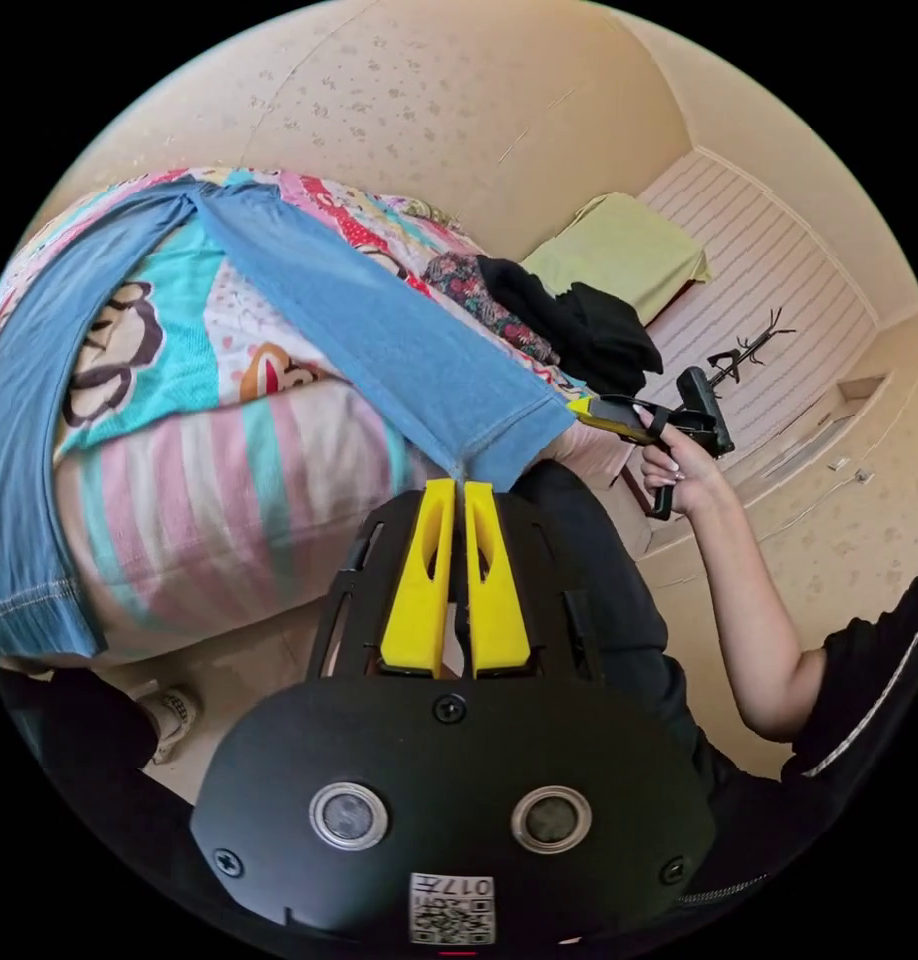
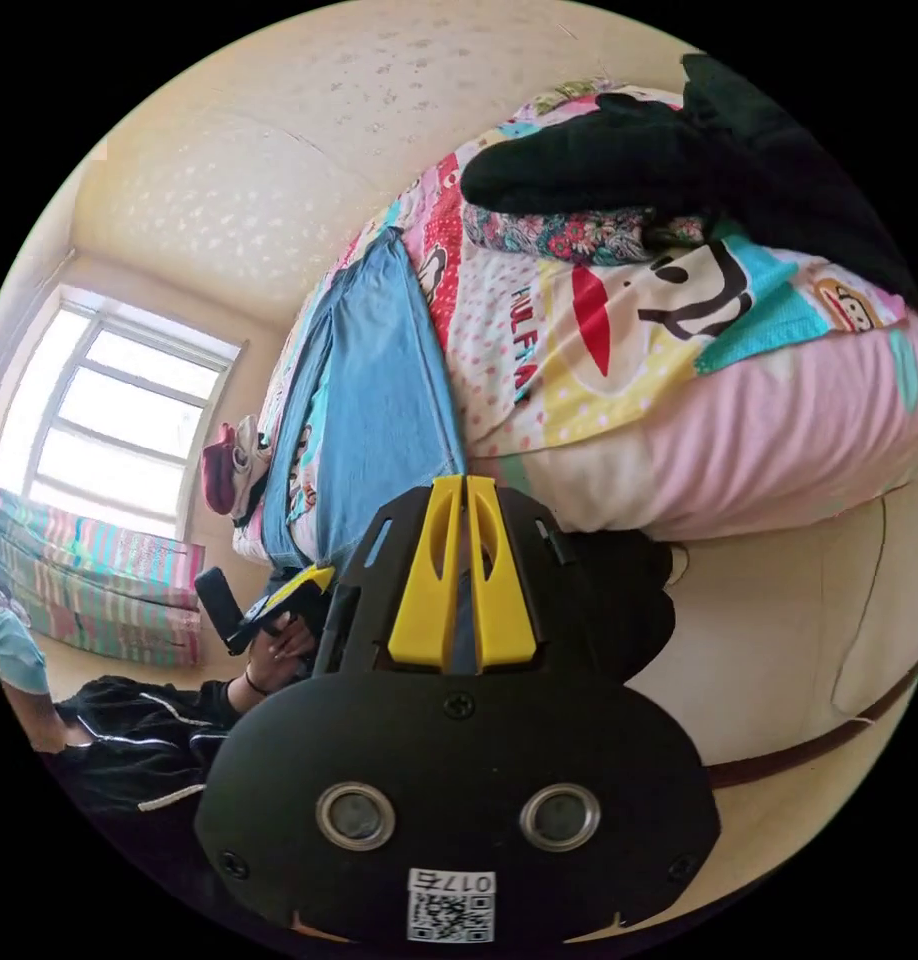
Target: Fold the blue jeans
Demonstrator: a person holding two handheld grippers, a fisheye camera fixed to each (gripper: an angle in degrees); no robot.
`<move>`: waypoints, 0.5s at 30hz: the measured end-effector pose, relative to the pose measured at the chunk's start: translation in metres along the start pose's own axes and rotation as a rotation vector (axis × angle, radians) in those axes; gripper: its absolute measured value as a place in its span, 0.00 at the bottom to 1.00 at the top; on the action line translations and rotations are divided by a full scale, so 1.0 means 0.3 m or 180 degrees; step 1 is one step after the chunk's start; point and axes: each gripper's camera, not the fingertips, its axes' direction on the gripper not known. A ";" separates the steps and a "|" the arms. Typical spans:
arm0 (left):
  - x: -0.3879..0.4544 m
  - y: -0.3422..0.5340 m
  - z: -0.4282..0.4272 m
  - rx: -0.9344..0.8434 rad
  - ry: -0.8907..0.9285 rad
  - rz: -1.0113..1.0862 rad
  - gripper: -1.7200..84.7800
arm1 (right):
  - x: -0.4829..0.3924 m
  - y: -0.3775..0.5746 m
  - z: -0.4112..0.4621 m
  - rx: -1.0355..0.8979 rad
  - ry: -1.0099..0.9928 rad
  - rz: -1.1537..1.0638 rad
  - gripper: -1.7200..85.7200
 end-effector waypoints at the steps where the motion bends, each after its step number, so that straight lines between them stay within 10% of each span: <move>1: -0.022 0.010 -0.013 0.0070 0.0062 -0.0019 0.02 | -0.006 0.016 -0.013 0.0150 -0.0099 0.0022 0.03; 6: -0.081 -0.008 -0.076 0.0135 0.0327 0.0042 0.02 | -0.187 -0.009 -0.083 0.0639 -0.0694 -0.0134 0.03; 15: -0.279 0.096 -0.516 0.1183 0.0953 -0.0332 0.02 | -1.541 0.088 0.541 -0.0343 -0.0986 -0.3004 0.03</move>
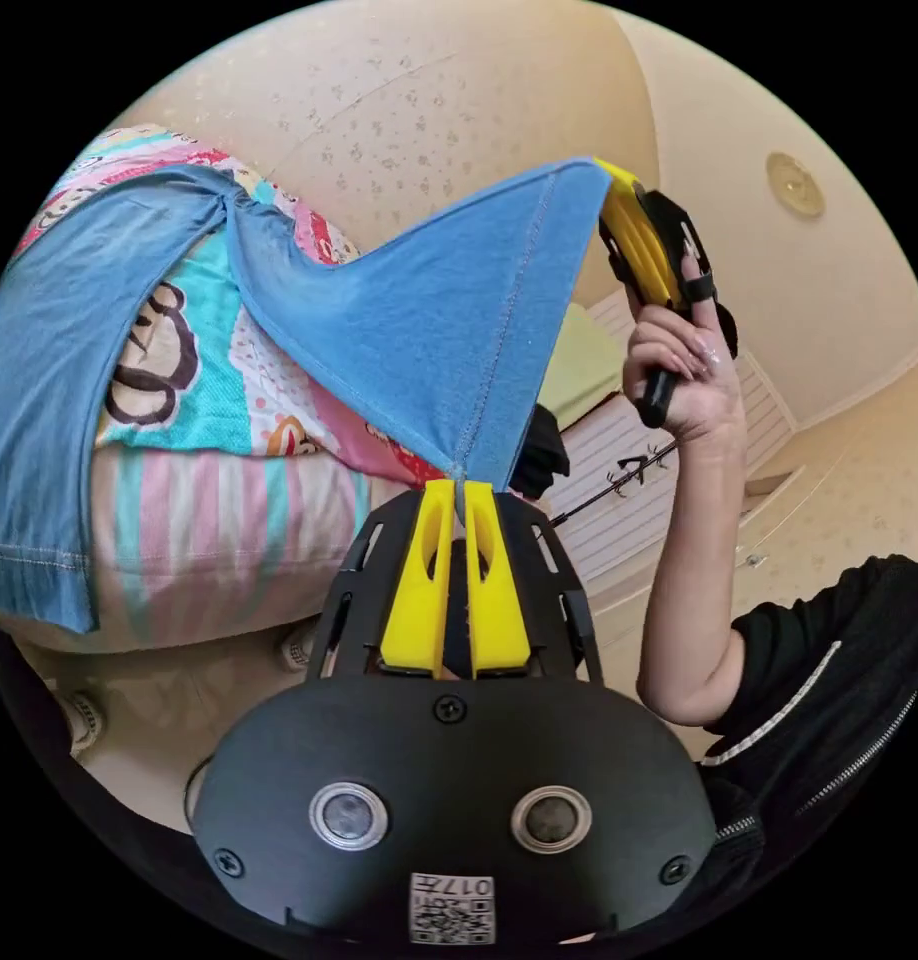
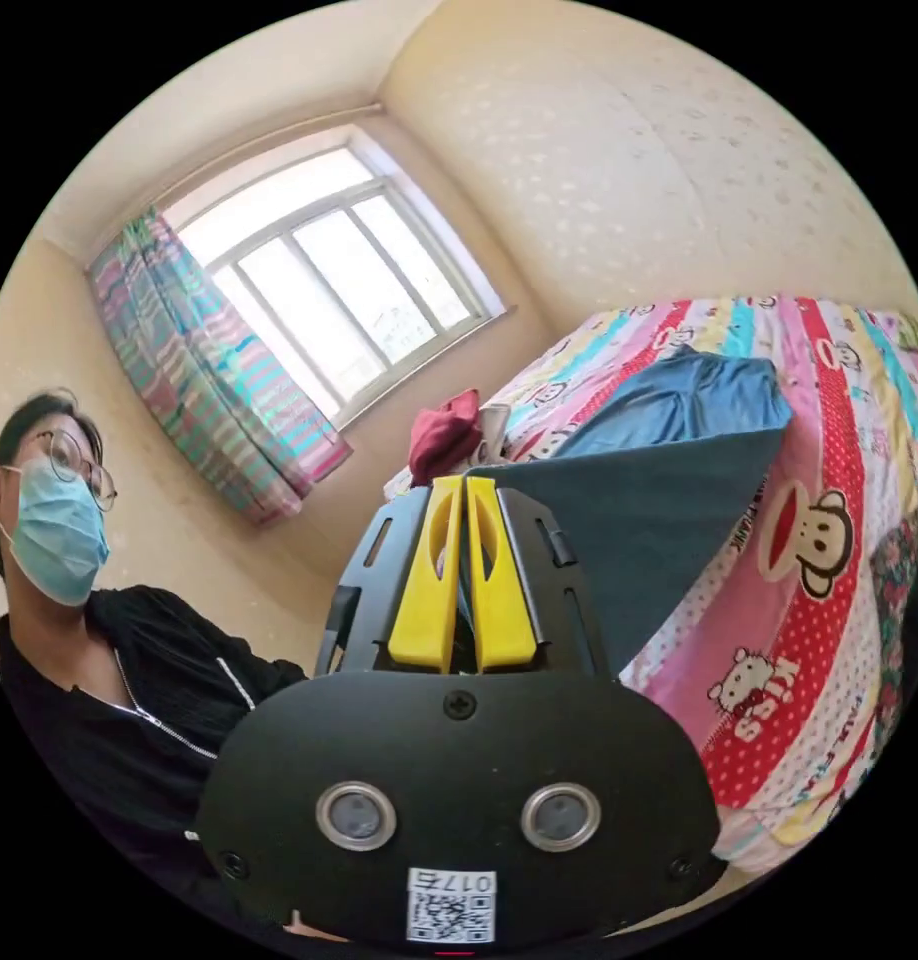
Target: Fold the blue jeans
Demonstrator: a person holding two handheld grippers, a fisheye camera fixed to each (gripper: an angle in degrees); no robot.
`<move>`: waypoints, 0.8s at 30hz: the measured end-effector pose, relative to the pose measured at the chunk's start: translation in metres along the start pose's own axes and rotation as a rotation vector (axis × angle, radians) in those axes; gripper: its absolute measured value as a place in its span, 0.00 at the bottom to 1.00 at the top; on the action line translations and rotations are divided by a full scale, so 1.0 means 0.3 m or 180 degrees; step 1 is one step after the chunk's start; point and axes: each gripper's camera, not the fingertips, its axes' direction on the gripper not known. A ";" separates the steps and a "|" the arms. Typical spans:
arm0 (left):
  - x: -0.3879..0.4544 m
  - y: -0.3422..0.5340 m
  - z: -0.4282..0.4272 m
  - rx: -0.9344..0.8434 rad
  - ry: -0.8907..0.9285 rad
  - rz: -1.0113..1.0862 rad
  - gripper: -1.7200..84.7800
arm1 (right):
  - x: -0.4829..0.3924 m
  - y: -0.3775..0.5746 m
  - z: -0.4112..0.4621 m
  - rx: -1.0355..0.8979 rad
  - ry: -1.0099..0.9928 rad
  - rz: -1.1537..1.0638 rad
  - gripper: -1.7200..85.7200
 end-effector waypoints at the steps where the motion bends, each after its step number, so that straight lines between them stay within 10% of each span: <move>1: -0.025 0.015 -0.110 0.0193 -0.0111 -0.0028 0.02 | -0.077 -0.047 0.193 -0.0239 -0.0123 -0.0277 0.03; 11: -0.595 0.344 -0.464 0.0652 -0.0143 -0.2066 0.02 | 0.189 0.313 1.487 -0.1554 -0.1407 0.1155 0.03; 24: -0.399 0.340 -0.568 0.0089 -0.0343 -0.1625 0.17 | 0.023 0.393 1.696 -0.1944 -0.0844 0.0376 0.03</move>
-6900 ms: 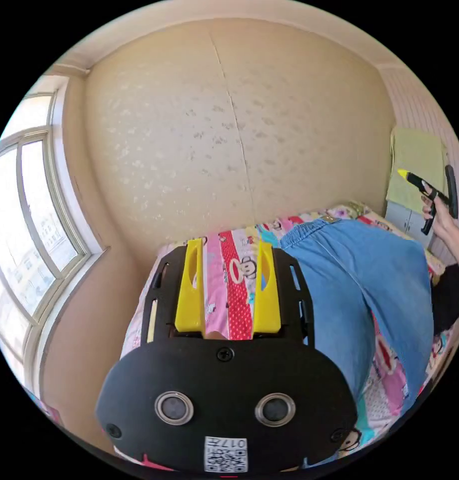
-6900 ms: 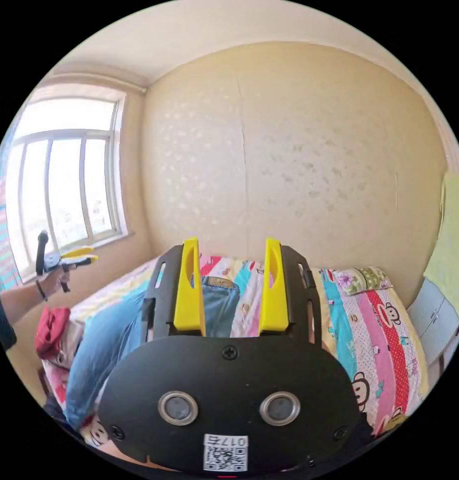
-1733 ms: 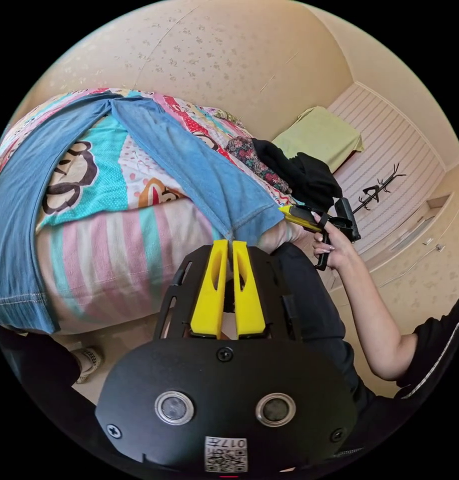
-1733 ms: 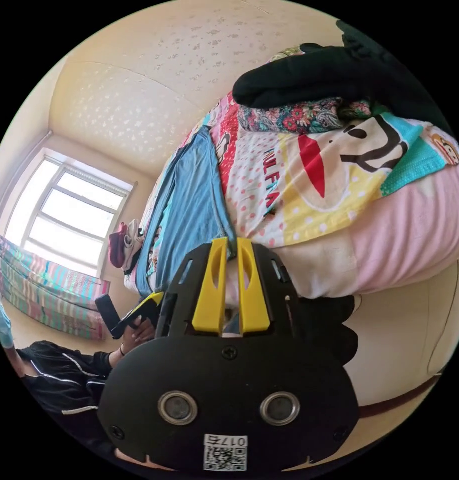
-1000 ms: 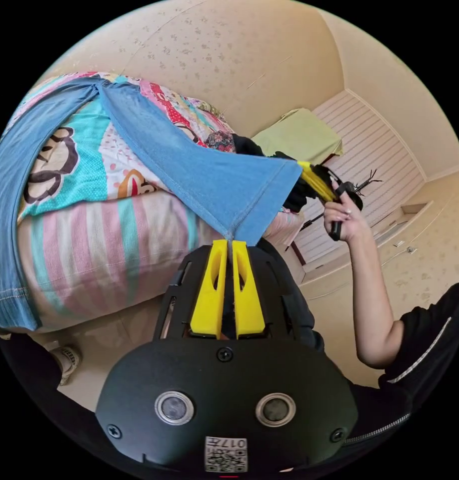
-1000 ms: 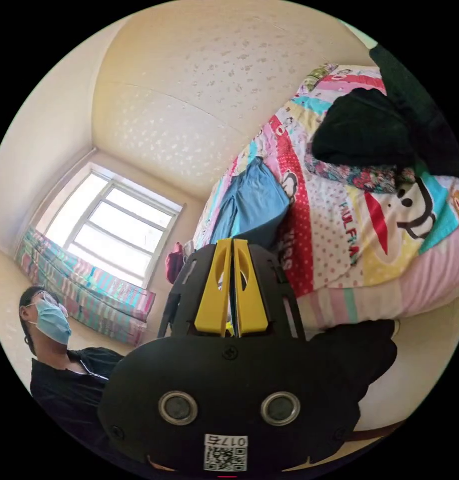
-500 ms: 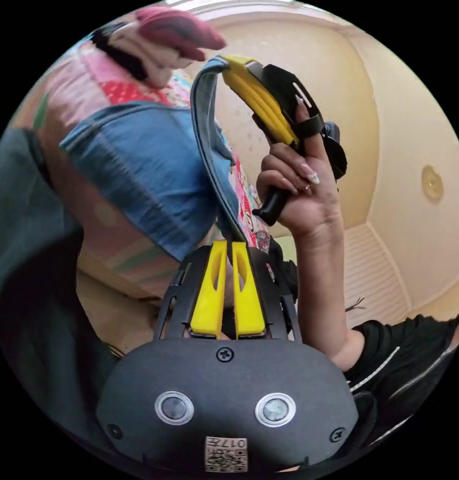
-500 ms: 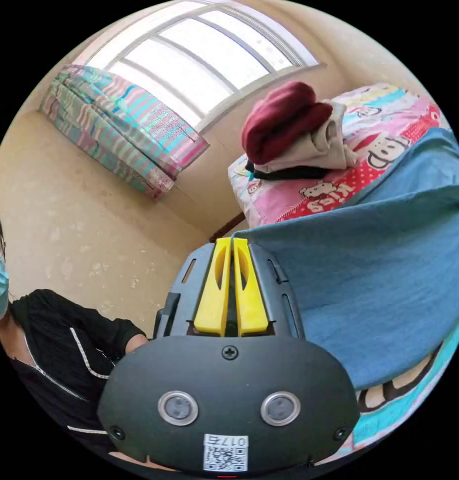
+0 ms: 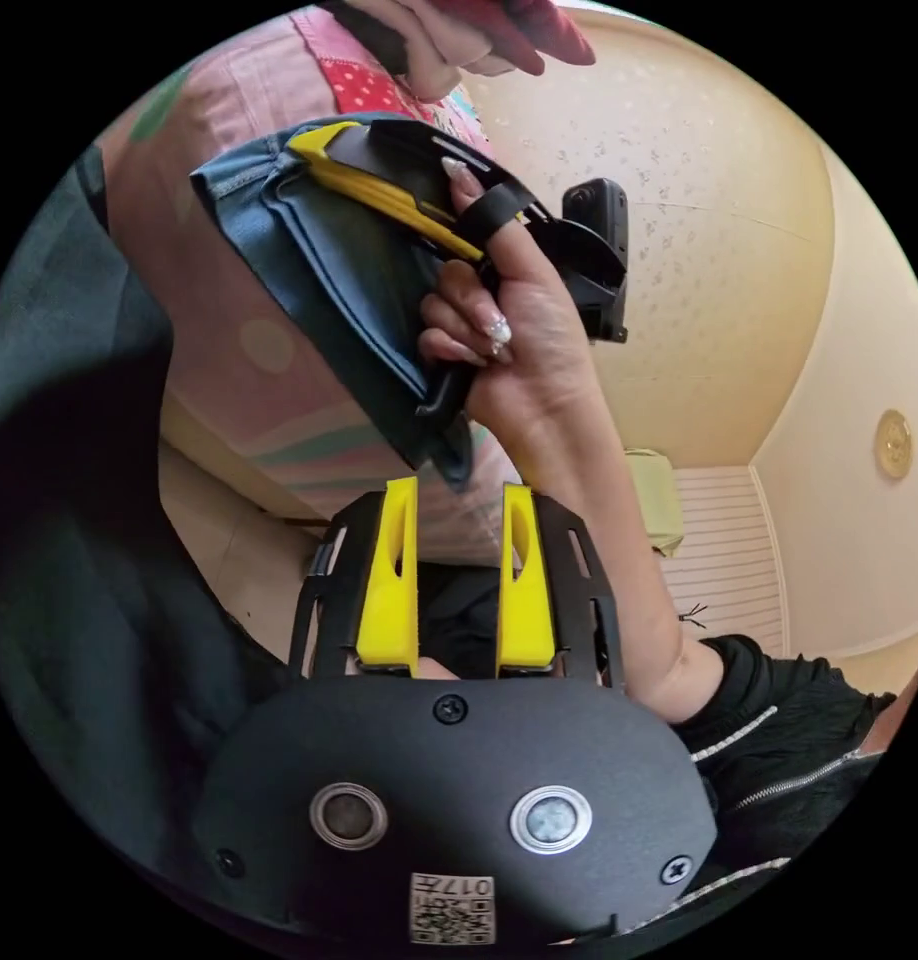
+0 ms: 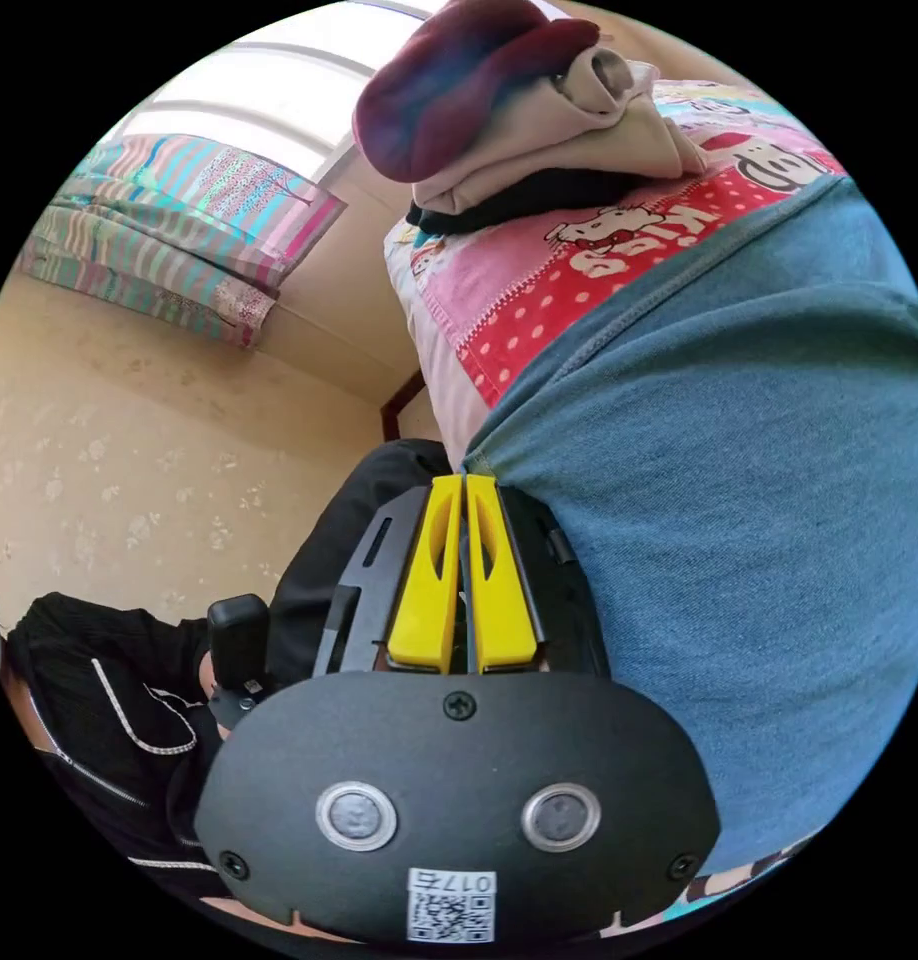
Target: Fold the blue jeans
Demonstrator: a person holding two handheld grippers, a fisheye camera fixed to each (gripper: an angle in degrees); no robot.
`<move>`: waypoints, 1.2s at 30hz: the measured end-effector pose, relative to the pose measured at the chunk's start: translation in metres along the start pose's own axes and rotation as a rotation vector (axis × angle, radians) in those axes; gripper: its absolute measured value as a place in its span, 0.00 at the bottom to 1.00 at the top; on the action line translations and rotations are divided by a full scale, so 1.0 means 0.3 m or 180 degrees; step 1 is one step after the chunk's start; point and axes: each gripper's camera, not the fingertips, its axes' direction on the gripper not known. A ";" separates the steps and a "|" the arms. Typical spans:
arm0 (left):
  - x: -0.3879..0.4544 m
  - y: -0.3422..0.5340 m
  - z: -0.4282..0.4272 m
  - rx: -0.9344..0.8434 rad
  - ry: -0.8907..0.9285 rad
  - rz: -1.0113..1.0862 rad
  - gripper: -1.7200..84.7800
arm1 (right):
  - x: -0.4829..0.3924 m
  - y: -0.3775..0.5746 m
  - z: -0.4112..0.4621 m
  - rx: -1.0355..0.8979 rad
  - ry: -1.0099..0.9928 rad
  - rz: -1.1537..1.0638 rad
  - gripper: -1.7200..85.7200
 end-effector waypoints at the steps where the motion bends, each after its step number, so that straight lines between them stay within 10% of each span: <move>1: 0.033 0.030 -0.035 -0.0051 0.0084 0.0133 0.18 | 0.000 0.004 -0.005 0.0037 -0.0172 0.0003 0.03; 11: 0.376 0.215 -0.321 0.1284 -0.1631 0.1347 0.17 | -0.107 0.056 0.248 -0.0252 0.0751 -0.0567 0.05; 16: 0.472 0.062 -0.272 0.1062 -0.2268 0.2095 0.18 | -0.058 0.095 0.255 -0.0132 -0.0041 -0.0533 0.13; 36: 0.379 -0.288 0.243 0.0511 -0.2504 0.2599 0.12 | 0.422 0.619 -0.741 0.2012 0.0373 0.0241 0.21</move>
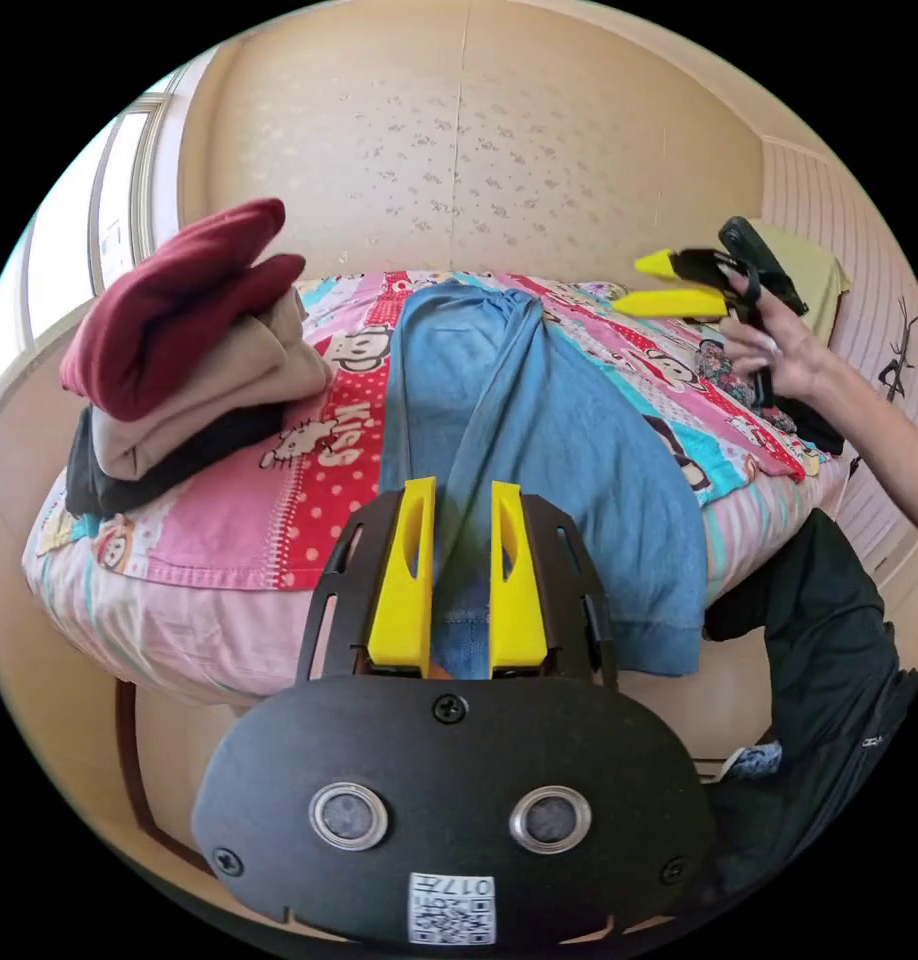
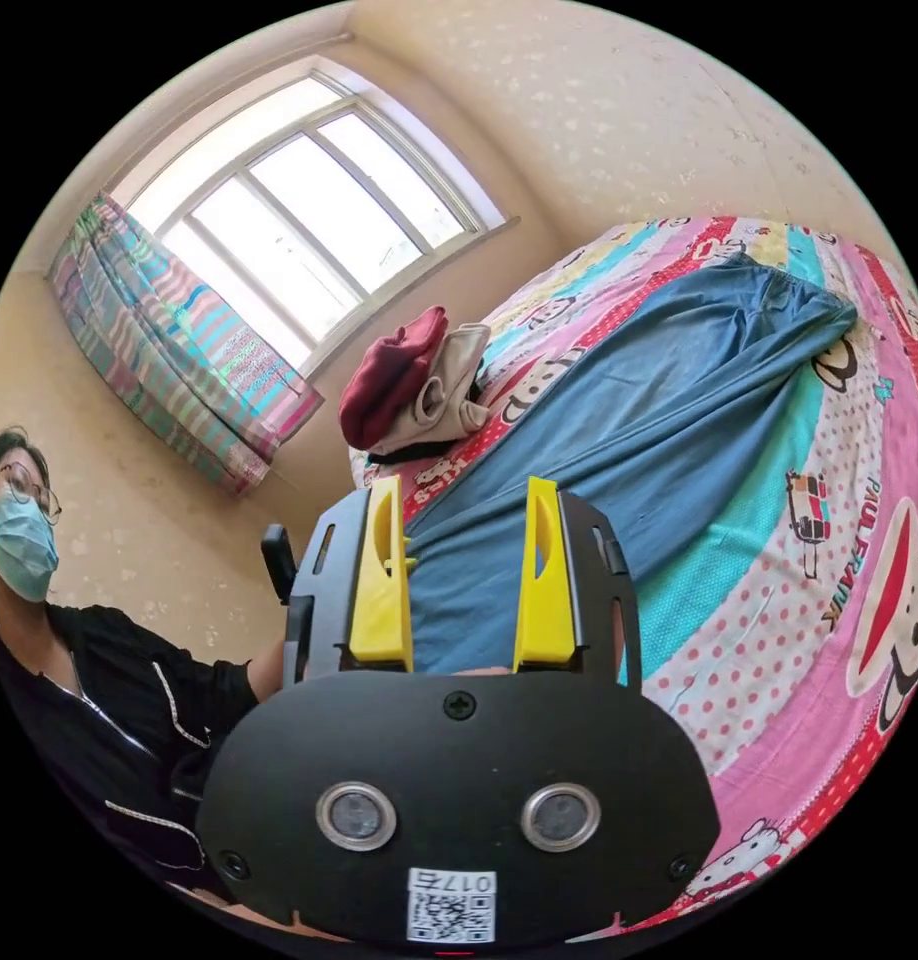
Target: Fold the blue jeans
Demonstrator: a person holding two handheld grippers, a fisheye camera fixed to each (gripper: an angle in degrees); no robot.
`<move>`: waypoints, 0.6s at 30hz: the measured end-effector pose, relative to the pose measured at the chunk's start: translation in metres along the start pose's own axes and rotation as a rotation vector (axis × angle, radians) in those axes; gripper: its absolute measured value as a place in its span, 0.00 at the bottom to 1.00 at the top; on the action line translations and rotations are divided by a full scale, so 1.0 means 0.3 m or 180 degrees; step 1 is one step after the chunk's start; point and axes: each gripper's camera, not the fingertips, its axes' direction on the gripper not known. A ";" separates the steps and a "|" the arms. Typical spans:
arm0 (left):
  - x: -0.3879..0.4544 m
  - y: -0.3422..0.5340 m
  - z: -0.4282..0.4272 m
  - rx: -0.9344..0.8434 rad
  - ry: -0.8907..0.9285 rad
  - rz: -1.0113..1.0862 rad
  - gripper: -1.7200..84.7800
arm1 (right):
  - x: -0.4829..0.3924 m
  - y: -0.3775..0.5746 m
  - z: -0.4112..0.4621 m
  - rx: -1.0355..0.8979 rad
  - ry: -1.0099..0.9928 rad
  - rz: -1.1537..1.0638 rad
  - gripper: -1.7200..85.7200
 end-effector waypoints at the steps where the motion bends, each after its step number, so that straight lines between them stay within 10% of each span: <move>1: 0.013 -0.010 0.006 -0.0026 -0.0045 0.0043 0.12 | 0.067 -0.039 -0.052 0.0288 -0.0090 0.0092 0.21; 18: -0.031 -0.127 0.107 -0.0289 0.0485 0.0319 0.07 | 1.230 -0.137 -0.221 0.2306 0.0205 0.1794 0.19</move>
